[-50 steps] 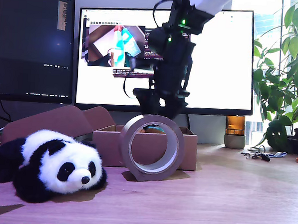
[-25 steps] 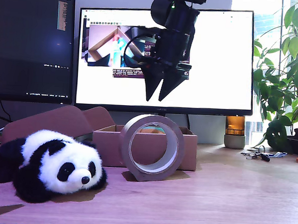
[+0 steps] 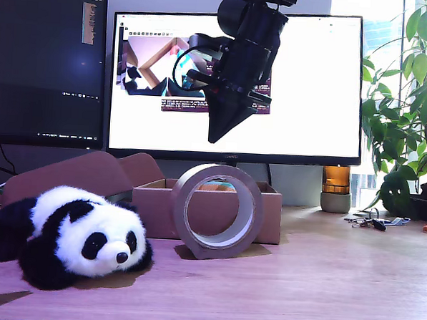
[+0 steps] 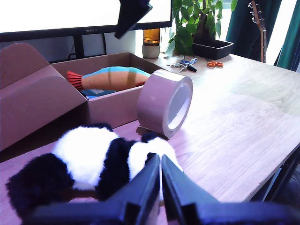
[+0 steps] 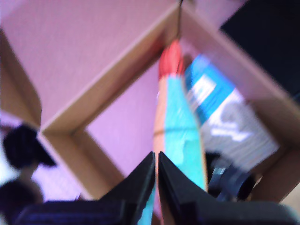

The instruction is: Pick up the fish toy and place it inside the cardboard box

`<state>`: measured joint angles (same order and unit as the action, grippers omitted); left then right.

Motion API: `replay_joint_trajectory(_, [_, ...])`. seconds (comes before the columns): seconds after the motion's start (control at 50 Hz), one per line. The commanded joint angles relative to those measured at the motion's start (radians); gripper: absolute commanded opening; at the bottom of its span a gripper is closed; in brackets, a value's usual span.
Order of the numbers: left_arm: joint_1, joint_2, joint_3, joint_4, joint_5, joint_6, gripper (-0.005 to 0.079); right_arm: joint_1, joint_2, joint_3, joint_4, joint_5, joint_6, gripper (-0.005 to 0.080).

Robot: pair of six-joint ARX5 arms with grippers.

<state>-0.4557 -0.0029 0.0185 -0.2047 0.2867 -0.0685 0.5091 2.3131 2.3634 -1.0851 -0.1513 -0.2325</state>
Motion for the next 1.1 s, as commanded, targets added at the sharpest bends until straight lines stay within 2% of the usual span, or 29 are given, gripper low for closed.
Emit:
replay_joint_trajectory(0.0, [-0.001,-0.004,-0.02,-0.01,-0.009,0.005,-0.0012,-0.005,-0.027,-0.003,0.022,-0.005,0.0,-0.0007])
replay_joint_trajectory(0.52, [0.004,-0.004,-0.02,-0.012,-0.082,-0.004,-0.0012,-0.005,-0.129,-0.004,0.159,-0.017,-0.026,-0.0007])
replay_joint_trajectory(1.08, [0.004,-0.004,-0.02,-0.012,-0.098,-0.004,-0.0012,-0.006,-0.17,-0.015,0.137,-0.083,-0.029,-0.0007])
